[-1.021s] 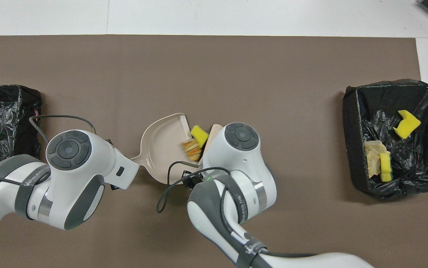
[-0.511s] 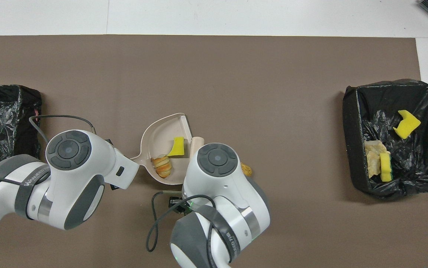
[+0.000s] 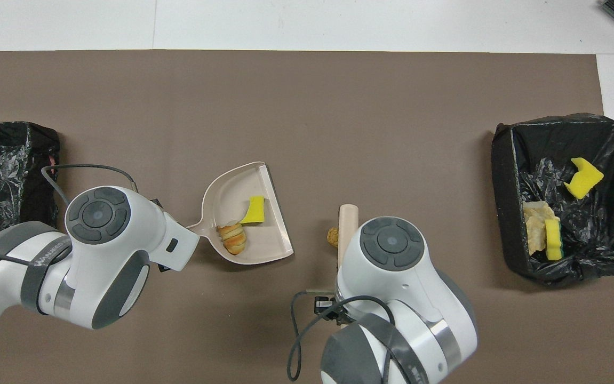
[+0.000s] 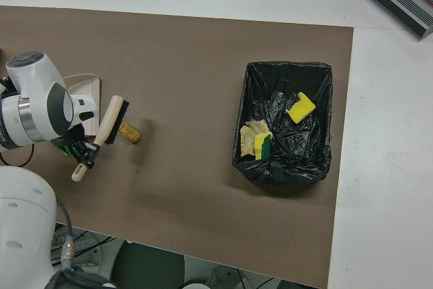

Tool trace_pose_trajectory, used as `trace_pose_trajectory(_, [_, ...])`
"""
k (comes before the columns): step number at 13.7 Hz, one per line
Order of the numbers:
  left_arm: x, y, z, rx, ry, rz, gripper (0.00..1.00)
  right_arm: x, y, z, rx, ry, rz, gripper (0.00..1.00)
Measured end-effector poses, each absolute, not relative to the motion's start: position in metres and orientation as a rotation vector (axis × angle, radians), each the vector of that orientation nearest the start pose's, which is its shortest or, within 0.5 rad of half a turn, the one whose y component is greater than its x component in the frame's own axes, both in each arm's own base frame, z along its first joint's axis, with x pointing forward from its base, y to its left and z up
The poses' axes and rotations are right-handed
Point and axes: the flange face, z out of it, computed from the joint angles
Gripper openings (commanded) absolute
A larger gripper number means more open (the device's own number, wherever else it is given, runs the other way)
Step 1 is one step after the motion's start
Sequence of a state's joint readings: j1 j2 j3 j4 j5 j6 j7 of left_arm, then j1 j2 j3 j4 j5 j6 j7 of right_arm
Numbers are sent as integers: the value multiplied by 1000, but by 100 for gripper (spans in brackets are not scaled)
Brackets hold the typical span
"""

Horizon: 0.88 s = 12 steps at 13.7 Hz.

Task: Sweep and dump trash in bin
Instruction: 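Sweep the last bread piece into the dustpan with the right gripper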

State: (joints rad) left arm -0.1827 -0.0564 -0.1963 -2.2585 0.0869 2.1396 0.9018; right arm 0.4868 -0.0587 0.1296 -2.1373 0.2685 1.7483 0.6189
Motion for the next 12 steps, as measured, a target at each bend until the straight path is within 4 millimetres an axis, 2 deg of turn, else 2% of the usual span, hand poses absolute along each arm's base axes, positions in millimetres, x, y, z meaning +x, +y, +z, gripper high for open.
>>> trace_pose_trajectory(3, [470, -183, 381, -2351, 1985, 127, 0, 361, 272, 391, -3088, 195, 647, 0])
trace_pose_trajectory(5, [470, -183, 381, -2289, 2061, 130, 0, 363, 248, 379, -3079, 225, 632, 0])
trace_pose_trajectory(7, [470, -183, 381, -2272, 2080, 131, 0, 370, 235, 367, -3068, 211, 620, 0])
trace_pose_trajectory(10, [470, -183, 381, -2270, 2083, 131, 0, 381, 244, 339, -3065, 185, 589, 0])
trace_pose_trajectory(12, [470, -183, 380, -2270, 2083, 133, 0, 387, 266, 327, -3068, 132, 595, 0])
